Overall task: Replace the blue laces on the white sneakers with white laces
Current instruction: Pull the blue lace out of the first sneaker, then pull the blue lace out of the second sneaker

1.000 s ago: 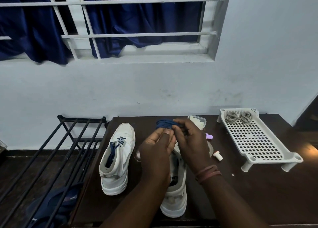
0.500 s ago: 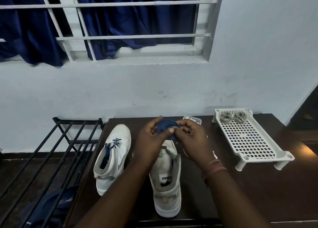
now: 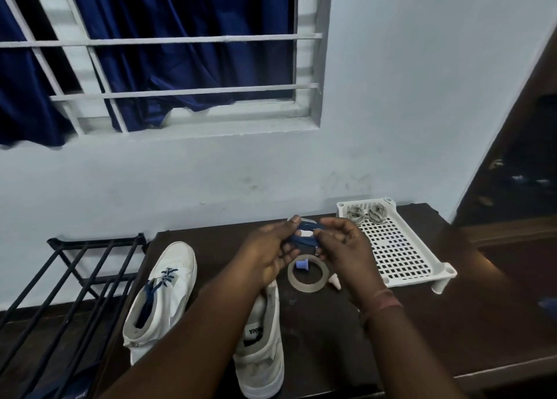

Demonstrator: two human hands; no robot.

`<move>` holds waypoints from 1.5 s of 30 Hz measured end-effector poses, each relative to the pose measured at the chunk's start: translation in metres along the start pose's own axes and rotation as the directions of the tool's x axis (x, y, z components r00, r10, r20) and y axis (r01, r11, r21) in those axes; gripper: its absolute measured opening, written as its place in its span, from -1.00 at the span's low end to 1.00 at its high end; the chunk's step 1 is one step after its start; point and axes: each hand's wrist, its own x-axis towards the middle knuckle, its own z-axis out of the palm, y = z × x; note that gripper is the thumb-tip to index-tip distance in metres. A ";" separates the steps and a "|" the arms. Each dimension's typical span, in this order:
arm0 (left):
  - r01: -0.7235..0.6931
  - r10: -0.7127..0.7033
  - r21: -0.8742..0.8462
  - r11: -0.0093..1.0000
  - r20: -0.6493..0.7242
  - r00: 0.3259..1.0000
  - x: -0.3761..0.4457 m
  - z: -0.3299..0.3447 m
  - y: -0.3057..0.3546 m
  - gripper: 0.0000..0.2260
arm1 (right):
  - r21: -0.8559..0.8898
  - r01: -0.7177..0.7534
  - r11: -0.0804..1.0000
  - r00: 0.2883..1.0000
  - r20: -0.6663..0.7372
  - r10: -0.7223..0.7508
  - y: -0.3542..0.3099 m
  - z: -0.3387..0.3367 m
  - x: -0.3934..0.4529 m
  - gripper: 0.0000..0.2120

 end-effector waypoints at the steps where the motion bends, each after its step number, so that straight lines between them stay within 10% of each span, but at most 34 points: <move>1: 0.068 -0.068 -0.014 0.998 0.018 0.998 0.007 0.009 -0.002 -0.86 | 0.015 -0.023 1.000 0.999 -0.030 0.024 -0.002 -0.011 0.004 -0.86; 8: 0.287 -0.282 -0.162 0.944 0.050 0.958 0.048 0.089 -0.040 -0.89 | -0.106 -0.163 0.981 0.965 -0.226 0.136 0.004 -0.090 0.027 -0.95; 15: 0.128 -0.106 0.338 0.932 -0.082 0.991 0.075 0.134 -0.084 -0.83 | -0.549 -0.210 0.809 0.970 -0.219 0.104 0.012 -0.157 0.058 -0.95; 21: -0.129 0.207 0.815 0.565 0.012 0.978 0.089 0.146 -0.094 -0.81 | -0.713 -0.208 0.669 0.978 -0.150 0.143 0.019 -0.181 0.075 -0.97; 32: -0.157 0.231 0.984 0.083 0.134 0.964 0.103 0.154 -0.113 -0.79 | -0.968 -0.075 0.241 0.985 -0.034 0.169 0.029 -0.183 0.082 -0.91; 45: -0.236 0.313 0.970 -0.057 0.242 0.918 0.106 0.153 -0.121 -0.83 | -0.996 -0.077 0.035 0.983 -0.070 0.172 0.028 -0.182 0.090 -0.86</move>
